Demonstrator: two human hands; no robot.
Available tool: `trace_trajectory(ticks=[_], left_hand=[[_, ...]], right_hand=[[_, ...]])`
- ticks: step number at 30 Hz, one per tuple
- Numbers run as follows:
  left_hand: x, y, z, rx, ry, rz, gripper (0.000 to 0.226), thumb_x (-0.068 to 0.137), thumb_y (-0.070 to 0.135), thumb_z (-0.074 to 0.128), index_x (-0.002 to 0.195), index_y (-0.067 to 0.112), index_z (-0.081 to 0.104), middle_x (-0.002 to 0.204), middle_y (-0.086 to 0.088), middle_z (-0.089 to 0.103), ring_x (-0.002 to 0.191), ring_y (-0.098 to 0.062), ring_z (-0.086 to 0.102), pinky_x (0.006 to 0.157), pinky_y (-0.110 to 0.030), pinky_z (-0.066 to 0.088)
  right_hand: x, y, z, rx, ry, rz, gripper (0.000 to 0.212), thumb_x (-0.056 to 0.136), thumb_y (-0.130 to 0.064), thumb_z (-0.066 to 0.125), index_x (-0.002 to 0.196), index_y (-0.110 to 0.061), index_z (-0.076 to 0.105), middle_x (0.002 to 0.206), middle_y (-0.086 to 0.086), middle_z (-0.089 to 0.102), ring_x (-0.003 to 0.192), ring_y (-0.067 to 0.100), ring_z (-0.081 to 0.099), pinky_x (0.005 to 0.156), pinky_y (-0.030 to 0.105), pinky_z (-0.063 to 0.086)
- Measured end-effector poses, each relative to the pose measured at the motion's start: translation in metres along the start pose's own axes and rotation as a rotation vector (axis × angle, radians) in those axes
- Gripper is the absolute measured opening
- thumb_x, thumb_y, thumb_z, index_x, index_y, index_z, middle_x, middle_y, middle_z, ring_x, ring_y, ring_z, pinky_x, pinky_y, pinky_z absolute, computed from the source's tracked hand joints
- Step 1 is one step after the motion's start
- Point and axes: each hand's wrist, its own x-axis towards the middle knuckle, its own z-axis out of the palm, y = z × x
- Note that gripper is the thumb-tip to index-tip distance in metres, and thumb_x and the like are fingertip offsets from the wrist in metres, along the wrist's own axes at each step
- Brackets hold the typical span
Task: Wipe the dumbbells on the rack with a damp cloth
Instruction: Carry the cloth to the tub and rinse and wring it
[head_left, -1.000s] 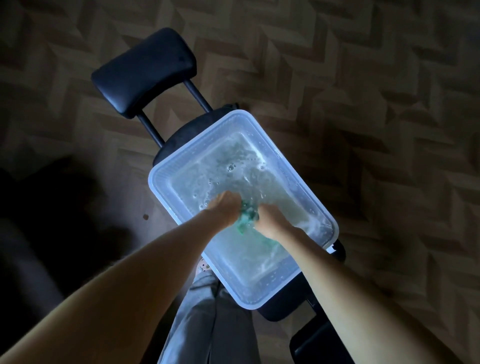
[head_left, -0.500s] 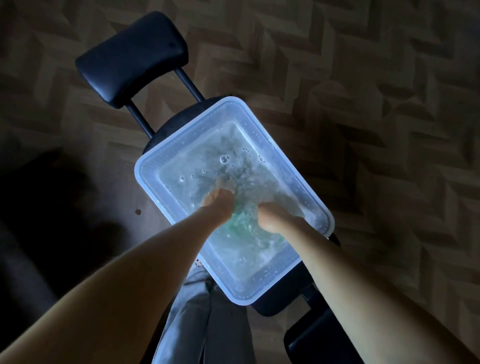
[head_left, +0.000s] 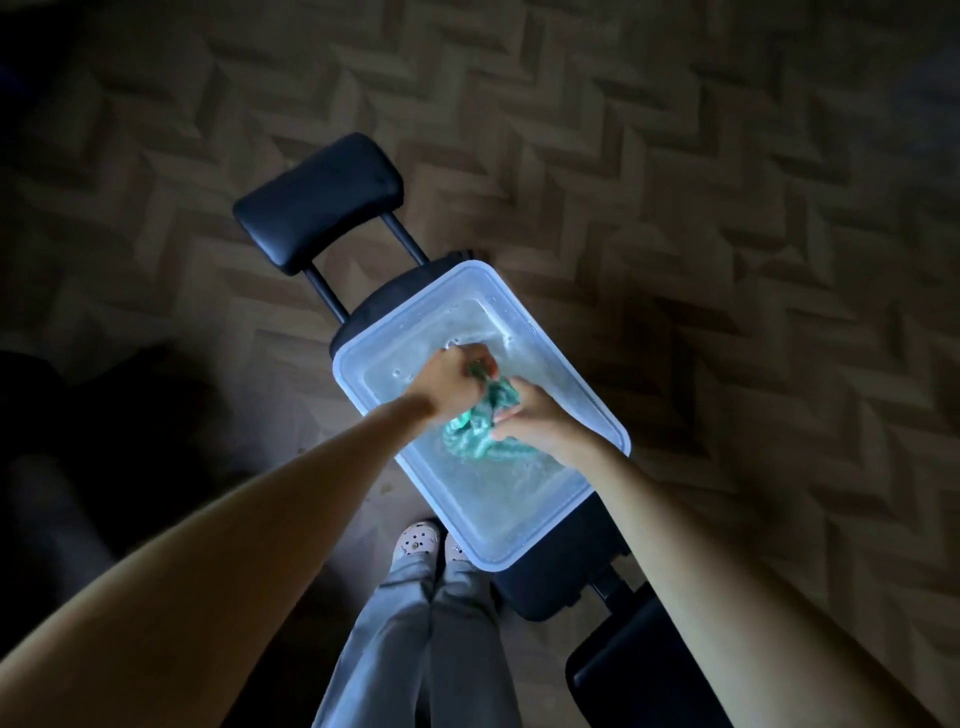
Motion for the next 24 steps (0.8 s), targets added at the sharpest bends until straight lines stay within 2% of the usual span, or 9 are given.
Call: trace_trajectory(ticks=[2,7,10,12,14,16,19,21,24], left_hand=[[-0.010,0.011,-0.007,-0.107,0.000,0.069,0.028,0.072,-0.005,0.045,0.080,0.019,0.056,0.087,-0.008,0.059,0.084,-0.024,0.053,0.071,-0.030,0.041],[-0.040,0.040,-0.024,-0.285,0.020,0.183,0.031,0.060,0.003,0.044,0.082,0.023,0.036,0.074,-0.007,0.053,0.064,-0.018,0.044,0.057,-0.030,0.036],[-0.048,0.042,-0.030,-0.376,0.082,0.114,0.041,0.063,0.000,0.049,0.097,0.011,0.028,0.082,0.001,0.039,0.071,-0.014,0.038,0.048,-0.017,0.034],[-0.053,0.039,-0.030,-0.277,-0.039,0.045,0.053,0.073,-0.007,0.054,0.115,0.010,0.028,0.099,-0.004,0.042,0.089,-0.015,0.042,0.047,-0.012,0.038],[-0.056,0.033,-0.024,-0.137,-0.224,0.011,0.065,0.079,-0.011,0.057,0.131,0.016,0.030,0.109,-0.004,0.048,0.097,-0.015,0.046,0.055,-0.008,0.040],[-0.056,0.029,-0.017,-0.169,-0.261,-0.009,0.052,0.081,-0.001,0.065,0.124,0.019,0.044,0.104,-0.001,0.058,0.097,-0.017,0.054,0.074,-0.013,0.046],[-0.045,0.023,-0.008,-0.171,-0.094,-0.075,0.027,0.088,0.009,0.061,0.114,0.013,0.059,0.104,-0.006,0.064,0.097,-0.023,0.060,0.089,-0.029,0.047],[-0.041,0.020,-0.004,-0.274,0.069,-0.113,0.026,0.089,-0.005,0.047,0.105,0.012,0.059,0.097,-0.011,0.064,0.090,-0.026,0.062,0.074,-0.026,0.049],[-0.042,0.020,-0.008,-0.727,0.149,-0.111,0.049,0.082,-0.022,0.024,0.091,0.018,0.050,0.092,-0.015,0.060,0.075,-0.021,0.061,0.054,-0.021,0.054]], right_hand=[[-0.012,-0.009,-0.001,0.055,-0.017,-0.083,0.043,0.075,0.004,0.069,0.110,-0.014,0.051,0.094,-0.001,0.059,0.095,0.021,0.060,0.087,0.033,0.048],[-0.039,-0.034,-0.008,0.120,0.130,-0.154,0.020,0.082,-0.001,0.066,0.072,-0.017,0.060,0.066,-0.005,0.055,0.063,0.007,0.053,0.056,0.017,0.044],[-0.056,-0.052,-0.019,0.230,0.142,-0.146,0.005,0.081,0.003,0.063,0.084,0.000,0.065,0.067,0.003,0.057,0.061,0.011,0.054,0.052,0.014,0.044],[-0.067,-0.062,-0.026,0.415,0.118,-0.135,0.016,0.082,0.004,0.057,0.097,0.004,0.063,0.070,0.005,0.062,0.064,0.012,0.060,0.057,0.015,0.048],[-0.070,-0.067,-0.030,0.614,0.080,-0.130,0.029,0.085,0.000,0.053,0.114,0.004,0.056,0.084,0.009,0.065,0.076,0.017,0.063,0.067,0.022,0.054],[-0.072,-0.071,-0.032,0.739,0.059,-0.123,0.031,0.087,-0.002,0.052,0.118,0.004,0.053,0.097,0.015,0.060,0.085,0.022,0.061,0.080,0.035,0.053],[-0.072,-0.068,-0.033,0.884,0.058,-0.062,0.010,0.090,-0.005,0.048,0.094,-0.006,0.056,0.081,0.008,0.057,0.064,0.012,0.061,0.071,0.032,0.054],[-0.067,-0.056,-0.034,1.011,0.117,0.053,0.012,0.092,-0.016,0.047,0.091,-0.008,0.056,0.082,0.009,0.055,0.067,0.015,0.056,0.057,0.028,0.055],[-0.057,-0.034,-0.029,1.023,0.207,0.272,0.034,0.093,-0.040,0.050,0.091,-0.007,0.058,0.081,0.010,0.057,0.069,0.018,0.054,0.044,0.023,0.050]])
